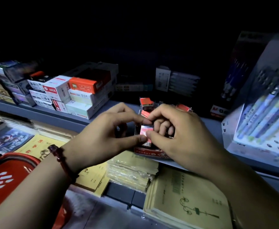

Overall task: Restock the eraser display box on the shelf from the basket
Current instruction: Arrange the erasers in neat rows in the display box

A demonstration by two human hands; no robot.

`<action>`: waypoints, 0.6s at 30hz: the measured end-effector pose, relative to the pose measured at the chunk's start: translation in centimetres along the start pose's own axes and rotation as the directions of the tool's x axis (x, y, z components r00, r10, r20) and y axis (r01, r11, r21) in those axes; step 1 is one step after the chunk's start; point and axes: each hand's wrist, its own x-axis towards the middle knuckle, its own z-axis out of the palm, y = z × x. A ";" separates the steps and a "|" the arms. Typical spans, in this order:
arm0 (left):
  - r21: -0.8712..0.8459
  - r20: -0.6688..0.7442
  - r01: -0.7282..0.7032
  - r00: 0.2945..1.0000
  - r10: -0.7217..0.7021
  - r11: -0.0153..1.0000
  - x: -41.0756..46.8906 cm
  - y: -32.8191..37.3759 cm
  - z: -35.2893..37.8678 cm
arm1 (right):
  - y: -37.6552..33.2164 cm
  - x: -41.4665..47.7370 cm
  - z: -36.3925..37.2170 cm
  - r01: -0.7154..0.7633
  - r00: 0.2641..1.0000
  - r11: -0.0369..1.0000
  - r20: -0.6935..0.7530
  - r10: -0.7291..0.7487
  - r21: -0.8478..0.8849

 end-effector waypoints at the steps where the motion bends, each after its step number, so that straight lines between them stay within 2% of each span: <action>1: -0.015 0.024 -0.004 1.000 0.005 1.000 0.0 -0.1 0.0 | 0.0 0.0 0.0 0.001 1.000 1.000 -0.009 -0.002 -0.029; 4: 0.044 0.066 -0.041 0.997 0.038 0.998 -0.2 -0.1 0.2 | 0.1 0.0 0.1 0.005 1.000 0.998 0.003 -0.004 -0.067; 9: 0.107 -0.030 -0.004 1.000 0.008 0.994 -0.8 0.0 0.6 | 0.0 -0.6 -0.2 0.021 0.999 0.999 -0.034 -0.022 -0.035; 13: 0.169 -0.065 0.012 0.998 -0.001 0.986 -1.3 -0.3 1.1 | -0.1 -0.7 0.0 0.075 0.997 0.990 -0.022 -0.078 -0.120; 15: 0.149 -0.078 0.050 0.996 -0.039 0.988 -1.4 -0.5 1.2 | -0.2 -0.6 0.0 0.077 0.997 0.988 -0.012 -0.080 -0.134; 18: -0.023 -0.059 0.113 0.992 -0.115 0.993 -1.1 -0.8 1.4 | -0.2 -0.7 -0.1 0.059 0.998 0.992 0.004 -0.059 -0.114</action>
